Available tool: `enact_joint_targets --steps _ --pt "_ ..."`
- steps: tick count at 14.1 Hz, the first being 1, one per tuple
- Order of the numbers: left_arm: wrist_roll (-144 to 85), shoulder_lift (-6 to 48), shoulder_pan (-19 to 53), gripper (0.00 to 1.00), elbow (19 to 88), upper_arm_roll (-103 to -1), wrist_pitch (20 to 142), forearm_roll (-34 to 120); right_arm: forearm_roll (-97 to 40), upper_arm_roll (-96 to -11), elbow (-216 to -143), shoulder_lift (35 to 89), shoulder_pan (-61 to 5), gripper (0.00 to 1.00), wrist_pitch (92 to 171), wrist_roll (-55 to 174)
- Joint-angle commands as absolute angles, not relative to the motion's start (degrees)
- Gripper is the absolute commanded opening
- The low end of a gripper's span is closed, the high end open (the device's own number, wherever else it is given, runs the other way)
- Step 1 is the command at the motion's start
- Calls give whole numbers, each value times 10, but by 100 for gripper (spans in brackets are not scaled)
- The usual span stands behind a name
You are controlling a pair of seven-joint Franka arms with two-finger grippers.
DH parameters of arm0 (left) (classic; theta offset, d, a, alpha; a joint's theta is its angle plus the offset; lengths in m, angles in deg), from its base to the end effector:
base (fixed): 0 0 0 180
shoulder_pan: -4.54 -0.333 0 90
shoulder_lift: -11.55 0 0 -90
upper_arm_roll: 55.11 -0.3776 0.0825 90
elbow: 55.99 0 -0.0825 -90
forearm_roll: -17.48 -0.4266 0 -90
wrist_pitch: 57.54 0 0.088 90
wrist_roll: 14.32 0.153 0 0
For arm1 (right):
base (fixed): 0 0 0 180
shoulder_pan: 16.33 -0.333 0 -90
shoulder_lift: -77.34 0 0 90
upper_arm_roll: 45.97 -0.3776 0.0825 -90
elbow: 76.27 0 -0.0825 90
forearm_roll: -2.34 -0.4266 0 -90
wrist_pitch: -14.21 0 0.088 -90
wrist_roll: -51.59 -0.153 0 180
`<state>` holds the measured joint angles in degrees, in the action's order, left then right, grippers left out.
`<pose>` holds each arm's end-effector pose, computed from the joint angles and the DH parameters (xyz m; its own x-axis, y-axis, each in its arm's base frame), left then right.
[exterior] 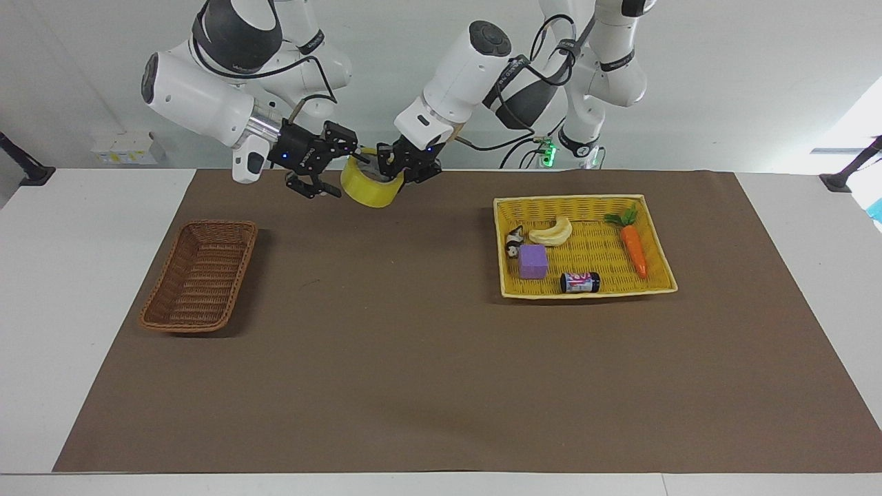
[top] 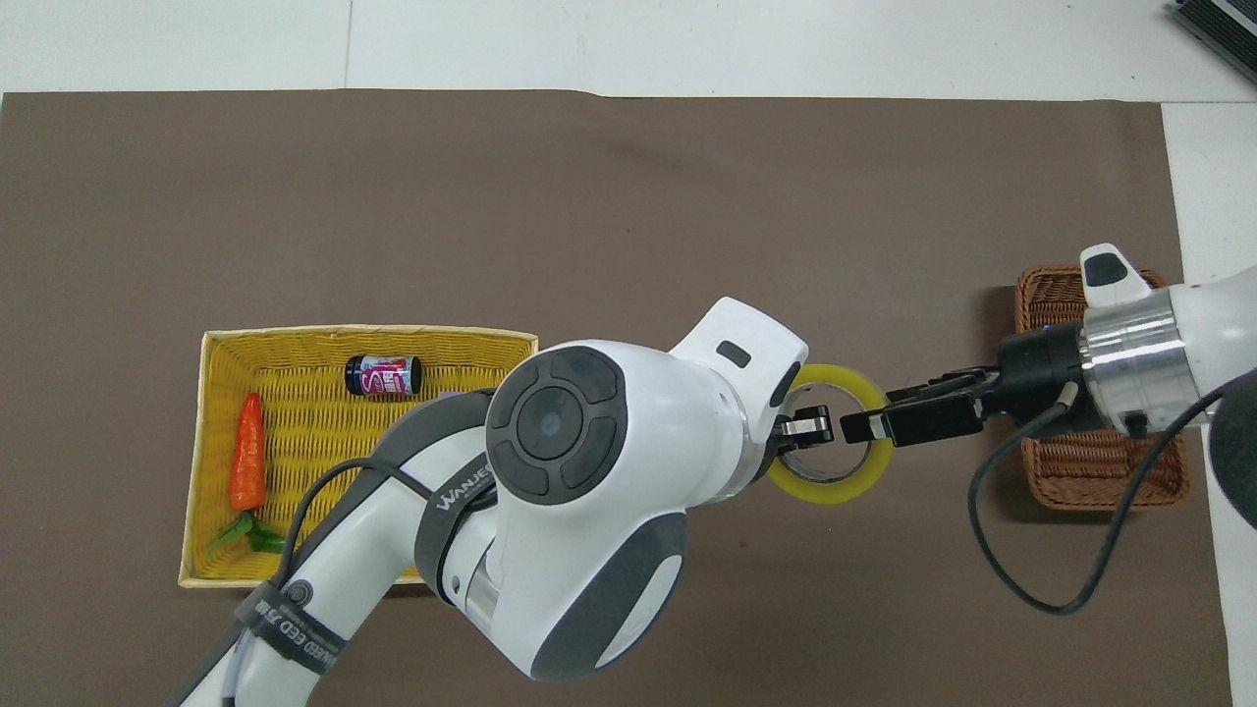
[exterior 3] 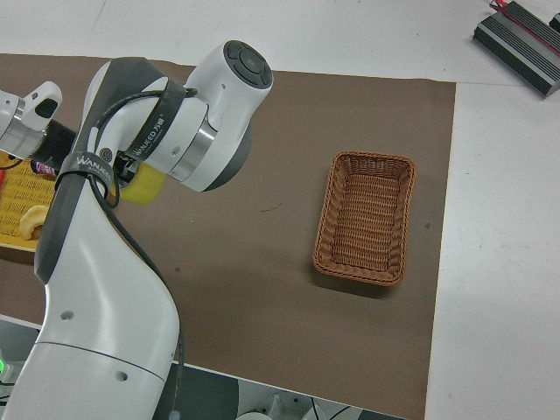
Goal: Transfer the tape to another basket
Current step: 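Grasp the tape with the right gripper while the left gripper holds it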
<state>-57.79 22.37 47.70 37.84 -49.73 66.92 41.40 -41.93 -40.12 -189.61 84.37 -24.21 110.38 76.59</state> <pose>0.4584 -0.5580 0.5536 0.9946 0.0753 -0.0715 0.1010 -0.8631 0.4949 0.5356 0.1163 0.5509 0.9582 0.2683 0.0993 0.2585 -0.6630 -0.7025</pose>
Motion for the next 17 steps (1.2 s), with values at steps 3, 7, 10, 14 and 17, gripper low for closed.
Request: enact_joint_targets --steps 3,7,10,14,17 --pt "-622 214 482 0 375 -475 734 423 -420 -403 -1915 860 -221 43 1100 771" --pt "-632 214 481 0 376 -475 735 421 -420 -403 -1913 860 -201 0 1071 742" --pt "-624 215 473 43 376 -475 735 420 -420 -403 -1911 860 -200 0 1064 737" --pt "-686 170 468 100 402 -478 732 424 -420 -403 -1911 860 -192 0 1062 737" --pt "-720 131 456 100 436 -480 737 425 -419 -403 -1910 860 -184 0 1056 743"
